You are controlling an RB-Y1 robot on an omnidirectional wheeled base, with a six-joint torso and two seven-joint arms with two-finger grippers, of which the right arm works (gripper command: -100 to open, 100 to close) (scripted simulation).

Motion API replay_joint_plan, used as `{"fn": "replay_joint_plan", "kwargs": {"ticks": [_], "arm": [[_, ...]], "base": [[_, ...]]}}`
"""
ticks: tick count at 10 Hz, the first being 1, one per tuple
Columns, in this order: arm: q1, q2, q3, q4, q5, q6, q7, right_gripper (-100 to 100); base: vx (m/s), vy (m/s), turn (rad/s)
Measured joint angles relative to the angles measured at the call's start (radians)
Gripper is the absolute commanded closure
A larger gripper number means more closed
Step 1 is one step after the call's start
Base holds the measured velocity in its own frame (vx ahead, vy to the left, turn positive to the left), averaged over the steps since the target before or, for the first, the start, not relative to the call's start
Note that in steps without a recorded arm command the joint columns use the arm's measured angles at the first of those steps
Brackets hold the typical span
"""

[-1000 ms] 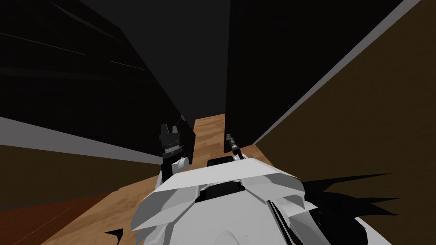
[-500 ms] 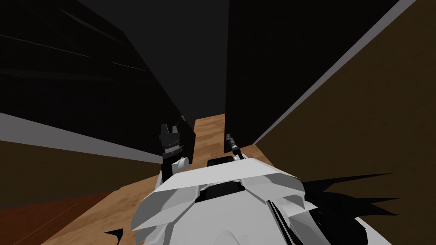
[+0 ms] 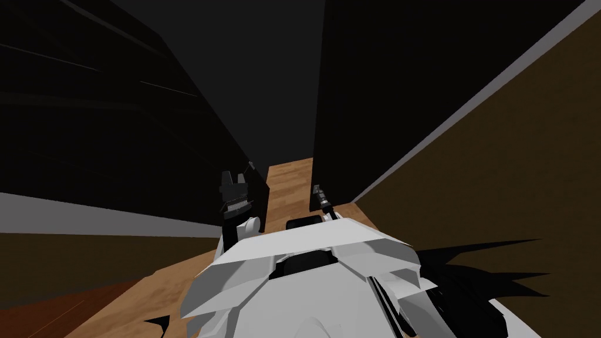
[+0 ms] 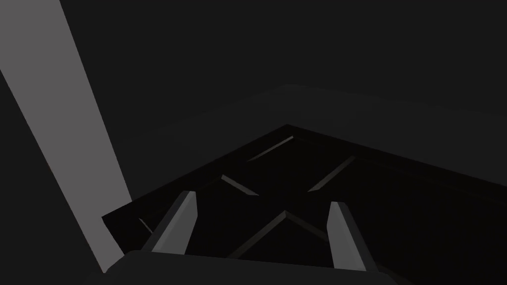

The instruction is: Push the door open

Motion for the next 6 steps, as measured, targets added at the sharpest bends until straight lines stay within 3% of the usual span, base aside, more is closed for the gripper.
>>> {"fn": "replay_joint_plan", "kwargs": {"ticks": [1, 5, 6], "arm": [[0.010, -0.002, -0.006, -0.023, -0.002, 0.013, 0.004, 100], [-0.044, -0.011, -0.056, 0.053, -0.022, -0.020, 0.018, 100], [-0.029, -0.011, -0.059, 0.027, -0.023, -0.011, 0.020, 100]], "base": [[0.156, 0.052, -0.034], [0.157, 0.069, -0.050], [0.124, 0.050, -0.080]]}}
